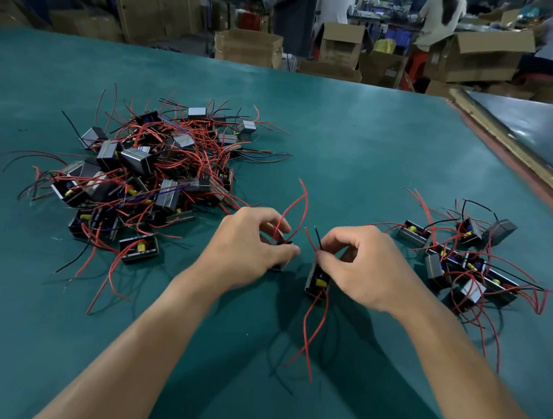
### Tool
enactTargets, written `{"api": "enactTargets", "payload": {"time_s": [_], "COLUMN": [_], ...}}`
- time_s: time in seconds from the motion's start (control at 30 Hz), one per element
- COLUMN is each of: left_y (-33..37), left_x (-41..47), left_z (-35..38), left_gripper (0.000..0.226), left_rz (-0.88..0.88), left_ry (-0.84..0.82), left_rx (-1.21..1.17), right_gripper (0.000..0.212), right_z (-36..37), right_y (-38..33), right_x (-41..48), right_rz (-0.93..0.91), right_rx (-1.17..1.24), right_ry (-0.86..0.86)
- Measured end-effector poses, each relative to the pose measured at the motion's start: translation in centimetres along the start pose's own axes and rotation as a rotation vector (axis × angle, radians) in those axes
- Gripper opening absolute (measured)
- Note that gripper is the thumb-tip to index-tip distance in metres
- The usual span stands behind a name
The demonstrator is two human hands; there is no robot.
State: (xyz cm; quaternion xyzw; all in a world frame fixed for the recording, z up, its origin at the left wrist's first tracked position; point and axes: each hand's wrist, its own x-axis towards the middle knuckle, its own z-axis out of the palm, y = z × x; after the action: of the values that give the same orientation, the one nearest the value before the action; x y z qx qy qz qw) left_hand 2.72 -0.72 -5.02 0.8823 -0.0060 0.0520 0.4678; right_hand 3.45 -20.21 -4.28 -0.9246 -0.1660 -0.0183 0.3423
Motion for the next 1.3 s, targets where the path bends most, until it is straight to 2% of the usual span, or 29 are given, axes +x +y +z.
{"api": "enactTargets", "payload": {"time_s": [0.13, 0.33, 0.43, 0.6, 0.87, 1.1, 1.3], "left_y": [0.0, 0.2, 0.4, 0.7, 1.2, 2.0, 2.1], "left_x": [0.2, 0.3, 0.3, 0.2, -0.1, -0.2, -0.4], "left_z": [-0.1, -0.2, -0.1, 0.0, -0.3, -0.5, -0.4], "left_gripper": [0.012, 0.012, 0.012, 0.012, 0.012, 0.023, 0.016], "left_rz": [-0.020, 0.019, 0.019, -0.002, -0.028, -0.023, 0.031], "left_ry": [-0.015, 0.049, 0.046, 0.038, 0.030, 0.058, 0.044], "left_rx": [-0.146, -0.257, -0.273, -0.335, -0.480, -0.565, -0.552], "right_gripper": [0.025, 0.017, 0.020, 0.010, 0.020, 0.028, 0.017], "right_z": [0.2, 0.2, 0.0, 0.1, 0.1, 0.1, -0.1], "right_y": [0.2, 0.5, 0.4, 0.1, 0.1, -0.1, -0.2], "right_x": [0.1, 0.2, 0.3, 0.3, 0.0, 0.0, -0.1], "right_rz": [-0.011, -0.037, -0.049, -0.071, -0.098, -0.095, -0.102], "right_rx": [-0.007, 0.138, 0.185, 0.271, 0.295, 0.308, 0.274], "right_ry": [0.020, 0.057, 0.102, 0.111, 0.076, 0.051, 0.075]}}
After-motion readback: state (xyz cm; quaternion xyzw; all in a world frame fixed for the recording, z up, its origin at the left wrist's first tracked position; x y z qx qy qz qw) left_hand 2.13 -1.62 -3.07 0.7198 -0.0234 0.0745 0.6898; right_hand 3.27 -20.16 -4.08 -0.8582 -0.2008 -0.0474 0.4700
